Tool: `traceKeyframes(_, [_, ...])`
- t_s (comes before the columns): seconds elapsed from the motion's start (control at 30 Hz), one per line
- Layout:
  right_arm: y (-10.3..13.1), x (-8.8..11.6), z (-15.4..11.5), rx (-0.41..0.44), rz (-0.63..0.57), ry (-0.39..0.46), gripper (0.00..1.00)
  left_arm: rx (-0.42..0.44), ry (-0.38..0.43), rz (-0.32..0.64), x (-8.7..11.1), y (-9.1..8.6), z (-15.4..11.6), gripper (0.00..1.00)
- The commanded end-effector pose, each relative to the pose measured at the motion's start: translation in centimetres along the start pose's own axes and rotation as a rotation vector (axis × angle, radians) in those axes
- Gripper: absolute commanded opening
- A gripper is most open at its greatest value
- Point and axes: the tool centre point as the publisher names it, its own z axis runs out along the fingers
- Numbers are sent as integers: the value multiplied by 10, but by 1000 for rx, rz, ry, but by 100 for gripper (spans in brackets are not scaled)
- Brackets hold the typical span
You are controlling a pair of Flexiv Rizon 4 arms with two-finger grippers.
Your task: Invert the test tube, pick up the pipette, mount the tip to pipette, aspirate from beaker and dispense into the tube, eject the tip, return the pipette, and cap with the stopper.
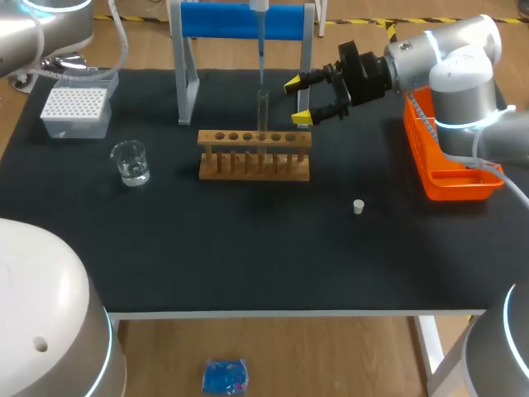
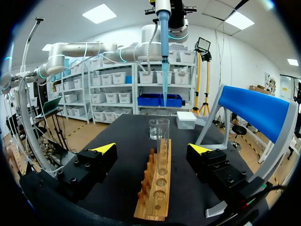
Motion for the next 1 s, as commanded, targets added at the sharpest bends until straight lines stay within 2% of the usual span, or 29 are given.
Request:
traceKeyframes(0.03, [0, -1, 0, 1, 0, 2, 100, 7, -13, 4, 5, 4, 2, 0])
traceKeyframes(1.0, [0, -1, 0, 1, 0, 2, 100, 44, -16, -12, 11, 26, 8, 0])
